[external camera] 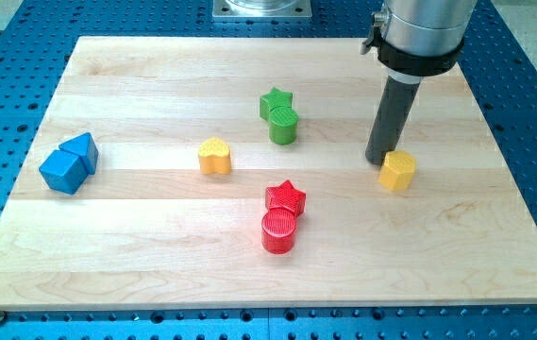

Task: Push the yellow hexagon towards the bottom of the board

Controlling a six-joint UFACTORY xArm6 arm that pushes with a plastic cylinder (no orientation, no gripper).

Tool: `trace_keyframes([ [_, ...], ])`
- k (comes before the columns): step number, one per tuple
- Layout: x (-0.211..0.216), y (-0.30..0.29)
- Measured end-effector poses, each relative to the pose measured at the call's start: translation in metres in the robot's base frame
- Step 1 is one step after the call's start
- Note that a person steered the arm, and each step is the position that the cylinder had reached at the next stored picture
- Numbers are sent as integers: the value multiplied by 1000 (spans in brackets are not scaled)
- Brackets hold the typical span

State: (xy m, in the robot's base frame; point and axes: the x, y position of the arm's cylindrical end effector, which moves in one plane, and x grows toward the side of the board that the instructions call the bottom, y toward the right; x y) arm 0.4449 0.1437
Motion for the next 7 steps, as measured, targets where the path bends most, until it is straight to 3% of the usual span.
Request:
trace_keyframes([
  [2, 84, 50],
  [4, 59, 98],
  [5, 127, 121],
  [6, 145, 125],
  [7, 139, 181],
])
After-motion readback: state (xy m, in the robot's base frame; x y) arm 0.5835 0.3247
